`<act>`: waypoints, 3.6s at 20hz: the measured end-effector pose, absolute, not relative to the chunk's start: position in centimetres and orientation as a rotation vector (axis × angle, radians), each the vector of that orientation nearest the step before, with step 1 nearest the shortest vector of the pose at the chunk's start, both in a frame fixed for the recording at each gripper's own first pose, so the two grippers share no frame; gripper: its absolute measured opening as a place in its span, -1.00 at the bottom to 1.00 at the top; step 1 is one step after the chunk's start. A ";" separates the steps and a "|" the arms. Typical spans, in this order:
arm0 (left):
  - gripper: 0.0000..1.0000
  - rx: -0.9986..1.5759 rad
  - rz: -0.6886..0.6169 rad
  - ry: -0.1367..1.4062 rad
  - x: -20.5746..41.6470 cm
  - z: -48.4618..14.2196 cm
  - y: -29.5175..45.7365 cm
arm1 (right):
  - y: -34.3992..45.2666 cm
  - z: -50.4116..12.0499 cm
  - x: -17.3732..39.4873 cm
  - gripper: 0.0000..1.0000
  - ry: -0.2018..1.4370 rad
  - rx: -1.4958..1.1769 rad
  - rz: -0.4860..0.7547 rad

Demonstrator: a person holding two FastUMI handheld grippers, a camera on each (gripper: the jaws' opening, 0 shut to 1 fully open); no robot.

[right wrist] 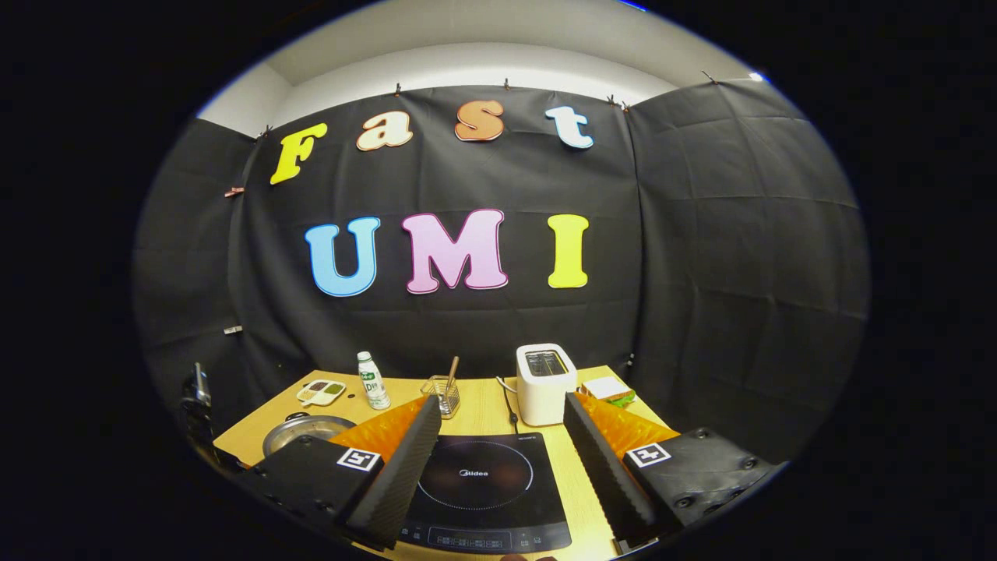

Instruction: First push the handle of the pot to place it horizontally, then grasp the pot with both hands and set it on the induction cooktop.

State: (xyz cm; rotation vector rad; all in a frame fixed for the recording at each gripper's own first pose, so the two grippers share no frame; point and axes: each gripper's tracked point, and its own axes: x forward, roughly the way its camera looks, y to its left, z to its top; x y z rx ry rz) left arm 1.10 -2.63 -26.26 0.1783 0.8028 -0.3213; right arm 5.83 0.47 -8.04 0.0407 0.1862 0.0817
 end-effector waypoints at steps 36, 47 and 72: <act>-0.90 0.163 -0.398 0.868 13.4 -30.7 -9.5 | -4.8 -8.4 7.8 0.97 0.201 0.017 0.010; -0.90 0.139 -0.397 0.845 17.8 -30.3 -10.7 | -7.3 -8.4 7.6 0.97 0.211 0.007 -0.043; 0.91 -0.110 -0.112 0.160 14.0 -4.7 2.1 | 2.9 -9.8 8.9 0.97 0.278 0.021 0.127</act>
